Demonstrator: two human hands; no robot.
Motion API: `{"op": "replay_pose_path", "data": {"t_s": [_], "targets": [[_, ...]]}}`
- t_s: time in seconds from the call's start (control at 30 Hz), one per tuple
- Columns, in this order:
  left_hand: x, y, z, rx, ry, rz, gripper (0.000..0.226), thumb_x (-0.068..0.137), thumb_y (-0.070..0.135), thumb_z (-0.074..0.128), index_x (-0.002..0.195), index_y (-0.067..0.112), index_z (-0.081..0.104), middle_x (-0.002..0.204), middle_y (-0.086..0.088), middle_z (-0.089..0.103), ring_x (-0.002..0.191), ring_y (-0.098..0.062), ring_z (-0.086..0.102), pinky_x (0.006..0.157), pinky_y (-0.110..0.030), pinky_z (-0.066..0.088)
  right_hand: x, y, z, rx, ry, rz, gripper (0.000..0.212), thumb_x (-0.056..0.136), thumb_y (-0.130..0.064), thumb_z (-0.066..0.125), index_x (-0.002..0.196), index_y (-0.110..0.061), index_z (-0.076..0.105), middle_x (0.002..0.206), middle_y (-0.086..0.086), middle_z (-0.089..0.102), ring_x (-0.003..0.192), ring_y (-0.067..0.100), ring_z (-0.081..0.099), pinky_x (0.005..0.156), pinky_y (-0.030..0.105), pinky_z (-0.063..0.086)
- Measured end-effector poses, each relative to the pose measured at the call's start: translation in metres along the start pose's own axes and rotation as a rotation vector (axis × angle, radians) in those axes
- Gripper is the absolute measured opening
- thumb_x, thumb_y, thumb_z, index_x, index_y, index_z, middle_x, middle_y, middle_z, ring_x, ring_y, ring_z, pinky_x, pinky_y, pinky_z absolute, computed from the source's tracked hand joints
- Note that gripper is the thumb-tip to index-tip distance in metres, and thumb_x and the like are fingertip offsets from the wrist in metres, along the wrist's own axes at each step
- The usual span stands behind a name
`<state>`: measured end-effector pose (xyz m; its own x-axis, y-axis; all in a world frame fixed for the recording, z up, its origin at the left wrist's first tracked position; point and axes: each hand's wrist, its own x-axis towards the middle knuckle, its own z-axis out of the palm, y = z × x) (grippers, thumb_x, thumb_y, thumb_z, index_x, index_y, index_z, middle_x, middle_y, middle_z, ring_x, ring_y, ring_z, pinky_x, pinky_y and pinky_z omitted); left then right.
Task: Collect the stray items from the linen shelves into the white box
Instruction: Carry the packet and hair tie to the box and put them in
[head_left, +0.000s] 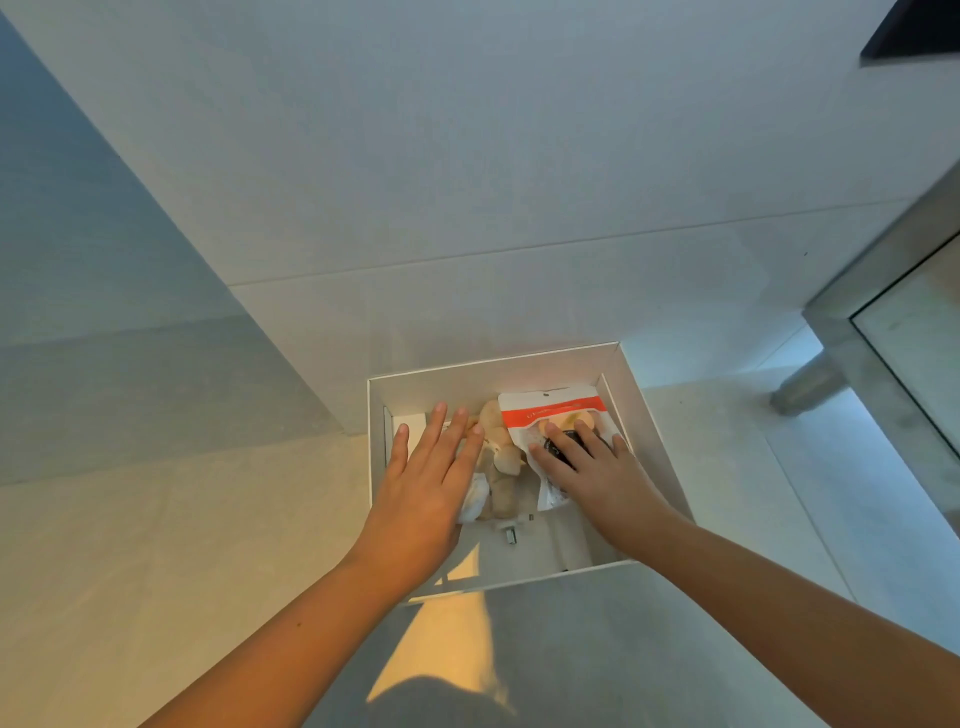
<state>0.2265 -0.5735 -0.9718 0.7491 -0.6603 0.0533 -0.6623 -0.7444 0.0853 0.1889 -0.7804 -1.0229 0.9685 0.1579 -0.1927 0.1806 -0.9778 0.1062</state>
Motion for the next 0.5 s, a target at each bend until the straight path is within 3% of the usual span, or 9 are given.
{"op": "replay_pose_path", "data": {"t_s": [0.07,0.13,0.23,0.37,0.5], "targets": [[0.0,0.001,0.0,0.009,-0.013,-0.001,0.093,0.032,-0.003,0.087,0.12,-0.003,0.059,0.127,-0.023,0.055,0.118,-0.042,0.049,0.089,-0.057,0.039,-0.001,0.005,0.011,0.029,-0.064,-0.023,0.084,0.083,-0.006,0.062,0.148,-0.02,0.011,0.155,0.013,0.012,0.138,0.038,0.018,0.103,0.054,0.031],[0.0,0.001,0.0,0.009,-0.024,-0.004,0.093,0.031,-0.003,0.088,0.12,-0.002,0.059,0.127,-0.023,0.056,0.118,-0.042,0.05,0.088,-0.057,0.041,-0.002,0.009,0.018,0.07,-0.137,-0.024,0.088,0.088,-0.002,0.054,0.147,-0.025,-0.007,0.157,0.007,-0.006,0.141,0.036,0.001,0.108,0.053,0.023],[0.0,0.001,0.002,0.008,-0.024,-0.008,0.092,0.034,-0.004,0.087,0.121,-0.002,0.058,0.128,-0.023,0.055,0.119,-0.042,0.048,0.089,-0.057,0.039,0.001,0.008,0.019,0.114,-0.248,-0.027,0.09,0.09,-0.001,0.051,0.146,-0.03,-0.013,0.155,0.007,-0.019,0.141,0.037,-0.011,0.11,0.055,0.015],[0.002,0.0,0.005,0.012,-0.033,-0.006,0.09,0.036,-0.003,0.086,0.122,-0.001,0.058,0.129,-0.022,0.054,0.12,-0.042,0.047,0.091,-0.057,0.038,0.002,0.01,0.023,0.057,-0.346,-0.035,0.071,0.099,-0.022,0.04,0.145,-0.032,-0.013,0.154,0.009,-0.022,0.14,0.039,-0.012,0.111,0.054,0.01],[0.004,0.002,0.005,0.01,-0.043,-0.011,0.091,0.035,-0.001,0.088,0.121,-0.001,0.059,0.129,-0.021,0.054,0.119,-0.041,0.048,0.091,-0.056,0.037,0.004,0.011,0.03,0.051,-0.342,-0.035,0.067,0.099,-0.037,0.037,0.145,-0.035,-0.012,0.154,0.008,-0.02,0.14,0.039,-0.011,0.111,0.054,0.008]]}}
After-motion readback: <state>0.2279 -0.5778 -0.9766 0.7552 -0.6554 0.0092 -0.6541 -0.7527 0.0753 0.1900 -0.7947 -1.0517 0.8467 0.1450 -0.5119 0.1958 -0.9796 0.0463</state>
